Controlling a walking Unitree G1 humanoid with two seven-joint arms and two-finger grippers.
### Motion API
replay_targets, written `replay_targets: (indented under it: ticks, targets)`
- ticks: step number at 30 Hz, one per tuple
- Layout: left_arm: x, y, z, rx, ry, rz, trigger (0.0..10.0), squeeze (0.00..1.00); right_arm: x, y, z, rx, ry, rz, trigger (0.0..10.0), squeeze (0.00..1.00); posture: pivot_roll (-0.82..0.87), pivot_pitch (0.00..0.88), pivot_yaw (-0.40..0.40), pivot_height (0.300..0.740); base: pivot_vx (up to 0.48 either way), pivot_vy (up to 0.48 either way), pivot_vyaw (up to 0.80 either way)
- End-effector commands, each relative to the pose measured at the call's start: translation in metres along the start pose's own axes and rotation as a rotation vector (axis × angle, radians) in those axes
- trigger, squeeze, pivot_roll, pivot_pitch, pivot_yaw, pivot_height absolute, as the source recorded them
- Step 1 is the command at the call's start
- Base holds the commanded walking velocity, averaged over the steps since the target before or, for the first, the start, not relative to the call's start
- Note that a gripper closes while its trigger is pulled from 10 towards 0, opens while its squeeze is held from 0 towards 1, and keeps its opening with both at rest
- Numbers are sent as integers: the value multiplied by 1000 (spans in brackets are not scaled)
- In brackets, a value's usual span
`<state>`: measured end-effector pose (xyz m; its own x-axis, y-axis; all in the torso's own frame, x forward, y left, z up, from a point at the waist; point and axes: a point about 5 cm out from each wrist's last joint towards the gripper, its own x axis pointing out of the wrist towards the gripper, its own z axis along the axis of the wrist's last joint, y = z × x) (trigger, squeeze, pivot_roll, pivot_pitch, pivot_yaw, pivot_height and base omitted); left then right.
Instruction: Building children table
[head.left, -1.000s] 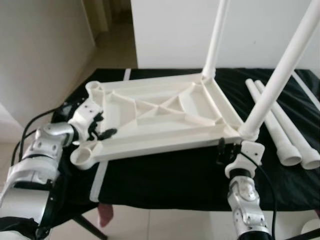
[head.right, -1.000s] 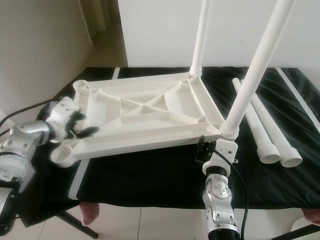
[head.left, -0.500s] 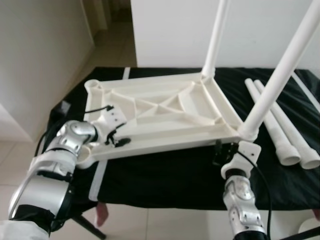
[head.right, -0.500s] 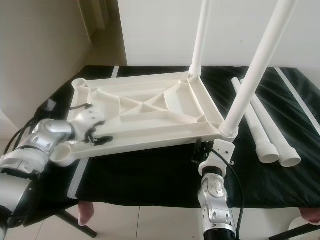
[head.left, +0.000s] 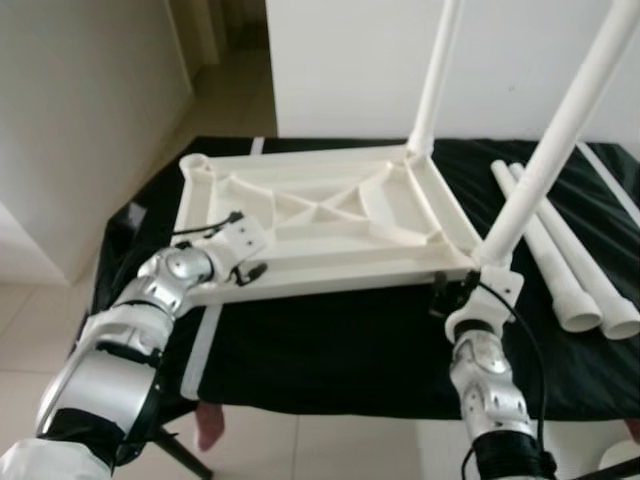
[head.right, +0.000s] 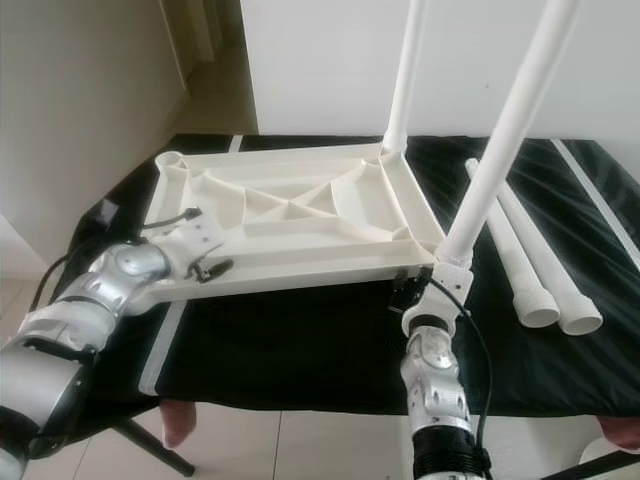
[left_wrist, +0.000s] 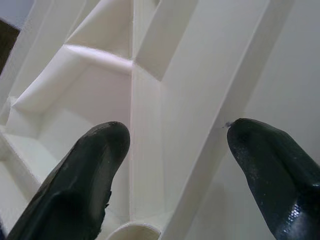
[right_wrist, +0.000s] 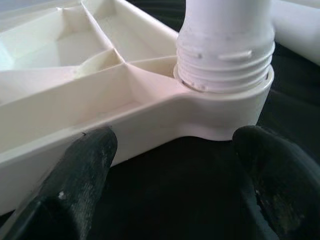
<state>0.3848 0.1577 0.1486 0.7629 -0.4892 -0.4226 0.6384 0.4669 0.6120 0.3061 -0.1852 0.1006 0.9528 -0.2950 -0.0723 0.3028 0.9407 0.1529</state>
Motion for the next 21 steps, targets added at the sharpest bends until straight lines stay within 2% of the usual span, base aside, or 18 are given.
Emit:
replay_targets:
  ticks: [1, 4, 11, 13, 16, 21]
  targets:
    - [3, -9, -1, 9, -6, -38, 10000, 0, 3, -1, -2, 3, 23, 2, 10000, 0, 18, 0, 22, 740, 0, 0, 0]
    - [7, -27, 2, -2, -58, -148, 10000, 0, 13, 1, 3, -31, 38, 27, 10000, 0, 20, 0, 18, 740, 0, 0, 0]
    - [5, -45, -2, 1, -91, -279, 10000, 0, 17, -3, 1, -49, 63, 29, 10000, 0, 31, 0, 10, 740, 0, 0, 0]
    - [4, -48, -2, -25, -106, -318, 10000, 0, 17, -4, 0, -49, 67, 33, 10000, 0, 31, 0, 10, 740, 0, 0, 0]
    - [3, -53, 2, -58, -144, -375, 10000, 0, 19, -6, -1, -56, 73, 36, 10000, 0, 33, 0, 16, 740, 0, 0, 0]
    - [-5, -72, 10, -60, -234, -533, 10000, 0, 30, -4, 1, -102, 84, 95, 10000, 0, 31, 0, 30, 740, 0, 0, 0]
